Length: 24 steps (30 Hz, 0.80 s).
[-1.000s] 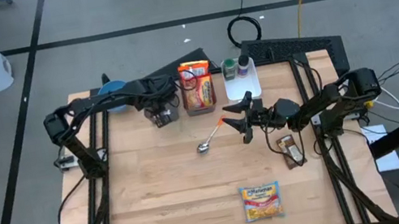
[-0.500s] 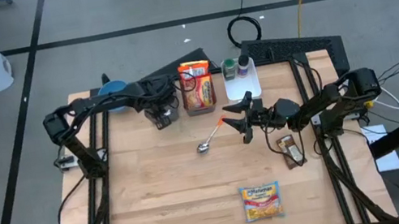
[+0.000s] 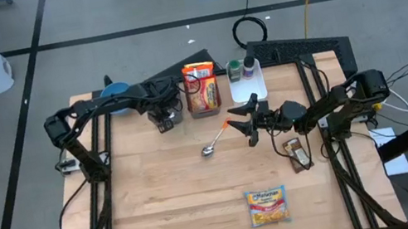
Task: Pick & Place Food Item
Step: Put the blue spoon into the left black bin, then put the brown seasoning bottle into the white bin
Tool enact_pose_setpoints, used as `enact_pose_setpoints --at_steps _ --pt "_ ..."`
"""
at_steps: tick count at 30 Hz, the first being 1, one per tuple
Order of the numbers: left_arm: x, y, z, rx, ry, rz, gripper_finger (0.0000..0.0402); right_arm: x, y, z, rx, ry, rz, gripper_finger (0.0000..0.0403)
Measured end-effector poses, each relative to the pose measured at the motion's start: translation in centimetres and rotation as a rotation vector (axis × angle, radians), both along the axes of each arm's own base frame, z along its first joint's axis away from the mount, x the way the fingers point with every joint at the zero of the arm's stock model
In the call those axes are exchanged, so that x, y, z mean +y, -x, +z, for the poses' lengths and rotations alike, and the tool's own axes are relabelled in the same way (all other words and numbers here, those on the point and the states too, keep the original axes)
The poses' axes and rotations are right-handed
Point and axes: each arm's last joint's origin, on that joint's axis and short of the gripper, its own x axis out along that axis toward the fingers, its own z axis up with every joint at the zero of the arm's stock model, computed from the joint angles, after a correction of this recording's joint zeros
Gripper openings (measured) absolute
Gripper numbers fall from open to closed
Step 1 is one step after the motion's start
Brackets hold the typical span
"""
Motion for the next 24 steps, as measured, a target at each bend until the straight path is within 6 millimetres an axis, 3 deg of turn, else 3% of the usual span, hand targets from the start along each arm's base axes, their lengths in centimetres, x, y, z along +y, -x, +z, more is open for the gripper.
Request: enact_pose_setpoints --at_steps 6,11,18,24 --pt "0.0 0.1 0.2 0.005 -0.004 -0.001 0.0150 0.0 0.0 0.0 0.000 0.000 0.000 0.0196" --pt "0.1 -0.1 2.0 -0.027 -0.029 0.004 0.0186 0.0 0.0 0.0 0.000 0.002 -0.001 0.0196" --pt "-0.2 0.3 6.6 -0.202 -0.113 -0.004 0.0199 0.0 0.0 0.0 0.007 0.031 -0.009 0.0196" --pt "-0.3 2.4 12.2 -0.579 -0.135 -0.010 0.0185 0.0 0.0 0.0 0.009 0.048 -0.013 0.0196"
